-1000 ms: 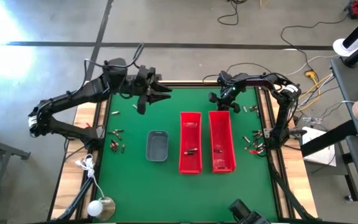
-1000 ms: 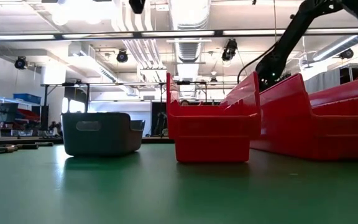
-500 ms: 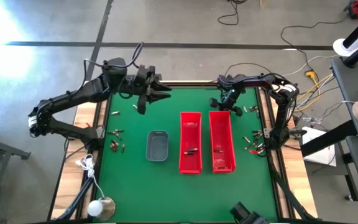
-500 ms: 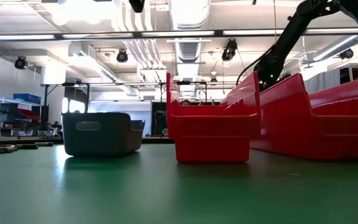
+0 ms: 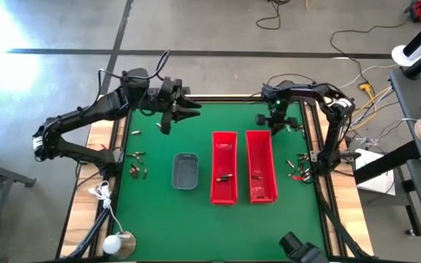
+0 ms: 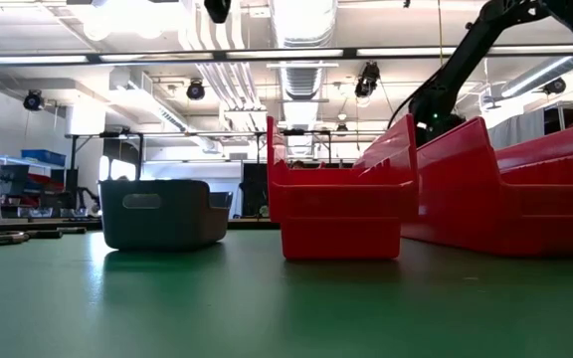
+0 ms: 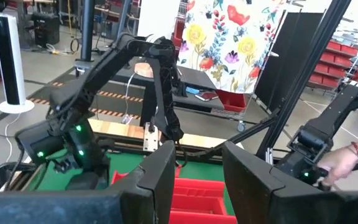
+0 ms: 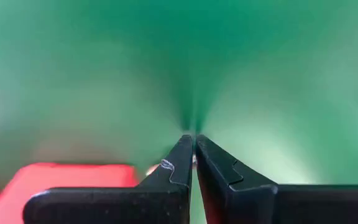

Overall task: Sort batteries
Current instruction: Put the small black battery into the right red bin

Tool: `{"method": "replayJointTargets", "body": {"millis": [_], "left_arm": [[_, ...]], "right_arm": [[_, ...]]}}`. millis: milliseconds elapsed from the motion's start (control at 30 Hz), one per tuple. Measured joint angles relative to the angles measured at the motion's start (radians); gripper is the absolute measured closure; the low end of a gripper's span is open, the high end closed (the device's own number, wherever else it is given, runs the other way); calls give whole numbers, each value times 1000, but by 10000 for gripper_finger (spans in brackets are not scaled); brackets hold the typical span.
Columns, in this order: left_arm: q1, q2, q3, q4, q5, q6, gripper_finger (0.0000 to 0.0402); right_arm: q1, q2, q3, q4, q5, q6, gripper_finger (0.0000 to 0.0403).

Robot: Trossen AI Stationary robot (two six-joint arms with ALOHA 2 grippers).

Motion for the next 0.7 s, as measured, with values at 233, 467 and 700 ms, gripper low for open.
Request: {"method": "replayJointTargets", "body": {"millis": [233,467,700], "left_arm": [[0,-2,0,1,4,-12,287],[0,9,33,8,-8,-28,287],[1,25,69,10,-12,-41,287]], "right_arm": [[-19,-58,42,-25,48,-39,390],[-23,-121,47,-32,42,-104,390],[12,-184,-58,-39,12,-111,390]]}}
